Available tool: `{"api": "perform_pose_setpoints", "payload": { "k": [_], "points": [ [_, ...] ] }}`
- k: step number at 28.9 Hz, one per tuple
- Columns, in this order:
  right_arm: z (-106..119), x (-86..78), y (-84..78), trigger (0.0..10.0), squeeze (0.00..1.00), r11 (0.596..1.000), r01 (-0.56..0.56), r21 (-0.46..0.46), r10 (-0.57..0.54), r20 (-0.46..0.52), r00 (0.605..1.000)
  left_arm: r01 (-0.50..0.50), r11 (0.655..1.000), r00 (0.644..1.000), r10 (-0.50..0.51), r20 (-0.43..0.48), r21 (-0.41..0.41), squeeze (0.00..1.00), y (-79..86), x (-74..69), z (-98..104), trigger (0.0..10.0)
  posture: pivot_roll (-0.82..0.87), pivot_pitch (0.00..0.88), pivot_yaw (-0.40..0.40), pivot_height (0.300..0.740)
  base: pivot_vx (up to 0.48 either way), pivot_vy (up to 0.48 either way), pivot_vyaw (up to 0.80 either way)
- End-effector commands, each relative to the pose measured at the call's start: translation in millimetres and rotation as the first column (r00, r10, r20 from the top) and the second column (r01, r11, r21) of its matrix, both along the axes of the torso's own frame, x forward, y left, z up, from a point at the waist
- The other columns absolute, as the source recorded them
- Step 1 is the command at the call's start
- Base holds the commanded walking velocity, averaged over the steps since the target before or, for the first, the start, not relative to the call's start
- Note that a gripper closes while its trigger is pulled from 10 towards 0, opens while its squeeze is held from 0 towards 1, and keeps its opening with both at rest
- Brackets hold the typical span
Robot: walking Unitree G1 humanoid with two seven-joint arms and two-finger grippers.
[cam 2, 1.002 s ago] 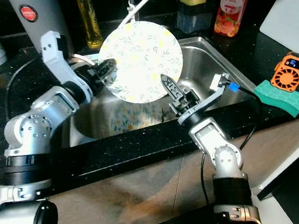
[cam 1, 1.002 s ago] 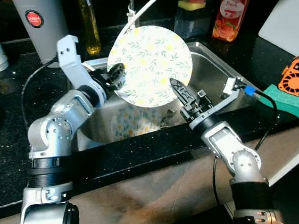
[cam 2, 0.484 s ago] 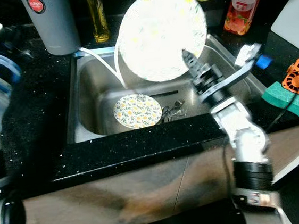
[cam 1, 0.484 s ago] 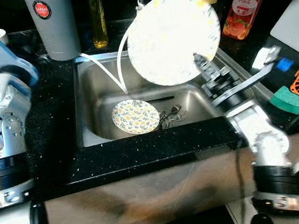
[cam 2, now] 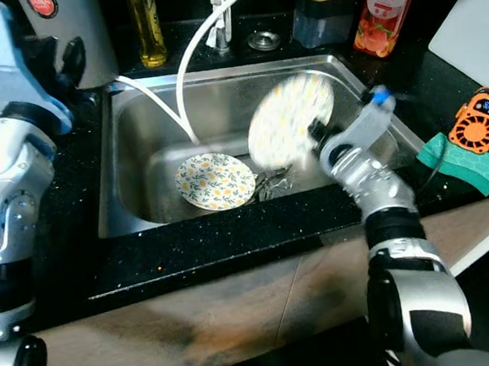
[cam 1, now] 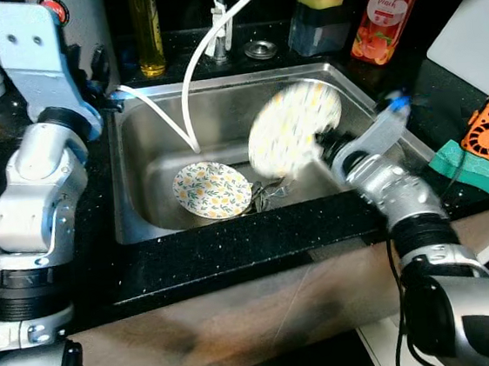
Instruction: Kitchen organization
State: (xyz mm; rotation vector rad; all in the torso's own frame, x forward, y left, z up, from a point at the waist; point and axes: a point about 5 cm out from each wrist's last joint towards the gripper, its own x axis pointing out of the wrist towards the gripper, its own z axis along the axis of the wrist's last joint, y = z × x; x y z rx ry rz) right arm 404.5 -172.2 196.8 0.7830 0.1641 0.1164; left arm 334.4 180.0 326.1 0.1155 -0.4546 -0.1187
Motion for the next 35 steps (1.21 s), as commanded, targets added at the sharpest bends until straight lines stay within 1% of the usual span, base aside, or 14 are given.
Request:
{"api": "perform_pose_setpoints", "payload": {
  "k": [1,2,3,7,9,11,13,15,17,19,20,21,29,35],
  "points": [
    [6,-0.3,4.1,10.0,1.0,0.998,-0.049,0.043,0.047,0.054,0.997,0.012,1.0,1.0,-0.012,0.0,0.024,0.0,-6.7,-0.9,-2,10.0,0.12,0.122,-0.068,0.74,0.0,0.0,0.0],
    [38,-1.2,1.4,10.0,1.0,0.994,-0.087,0.069,0.069,0.226,0.972,0.011,1.0,1.0,-0.011,0.002,0.028,0.0,-7.2,-1.6,-1,10.0,0.13,0.113,-0.071,0.74,0.0,0.0,0.0],
    [69,-7.2,-3.9,10.0,0.0,0.986,-0.123,0.109,0.073,0.382,0.921,0.009,0.999,1.0,-0.009,0.004,0.031,0.0,-6.9,-2.2,0,10.0,0.13,0.113,-0.071,0.74,0.0,0.0,0.0],
    [155,-68.5,-29.9,10.0,0.0,0.983,-0.17,0.063,0.051,0.805,0.591,-0.022,0.999,1.0,0.022,0.006,0.045,0.0,-2.2,-2.2,0,10.0,0.11,0.083,-0.066,0.74,0.0,0.0,0.0],
    [155,-68.5,-29.9,10.0,0.0,0.983,-0.17,0.063,0.051,0.805,0.591,-0.022,0.999,1.0,0.022,0.006,0.045,0.0,-2.2,-2.2,0,10.0,0.11,0.083,-0.066,0.74,0.0,0.0,0.0],
    [166,-106.0,-31.3,10.0,0.0,0.977,-0.208,-0.04,0.133,0.88,0.456,-0.079,0.993,0.996,0.082,-0.03,0.087,0.0,4.1,0.2,-4,10.0,0.09,0.067,-0.049,0.74,0.0,0.0,0.0],
    [161,-114.1,-29.5,10.0,0.0,0.979,-0.173,-0.105,0.176,0.868,0.464,-0.109,0.985,0.991,0.118,-0.061,0.133,0.0,9.4,0.5,-6,10.0,0.08,0.067,-0.039,0.74,0.0,0.0,0.0],
    [141,-111.0,-26.0,10.0,0.0,0.977,-0.065,-0.202,0.203,0.802,0.562,-0.13,0.967,0.981,0.158,-0.111,0.22,0.0,20.0,-2.1,-7,10.0,0.09,0.07,-0.028,0.74,0.0,0.0,0.0],
    [141,-111.0,-26.0,10.0,0.0,0.977,-0.065,-0.202,0.203,0.802,0.562,-0.13,0.967,0.981,0.158,-0.111,0.22,0.0,20.0,-2.1,-7,10.0,0.09,0.07,-0.028,0.74,0.0,0.0,0.0],
    [114,-96.3,-23.1,10.0,0.0,0.942,0.056,-0.331,0.201,0.689,0.697,-0.063,0.931,0.976,0.132,-0.171,0.36,0.0,33.0,-12.5,-7,10.0,0.1,0.082,-0.02,0.74,0.0,0.0,0.0],
    [114,-96.3,-23.1,10.0,0.0,0.942,0.056,-0.331,0.201,0.689,0.697,-0.063,0.931,0.976,0.132,-0.171,0.36,0.0,33.0,-12.5,-7,10.0,0.1,0.082,-0.02,0.74,0.0,0.0,0.0],
    [82,-82.5,-22.8,10.0,0.0,0.848,0.126,-0.515,0.212,0.548,0.809,0.062,0.81,0.962,0.107,-0.251,0.583,0.0,51.5,-33.8,-11,10.0,0.12,0.092,-0.023,0.74,0.0,0.0,0.0],
    [63,-77.0,-17.7,10.0,0.0,0.812,0.094,-0.575,0.223,0.455,0.862,0.167,0.569,0.87,0.3,-0.392,0.805,0.0,92.3,-62.4,-30,10.0,0.16,0.103,-0.044,0.74,0.0,0.0,0.0],
    [60,-69.7,-2.6,10.0,0.0,0.803,0.061,-0.593,0.259,0.44,0.86,0.198,0.487,0.76,0.471,-0.447,0.85,0.0,111.8,-82.2,-43,10.0,0.21,0.117,-0.075,0.74,0.0,0.0,0.0]
  ]
}}
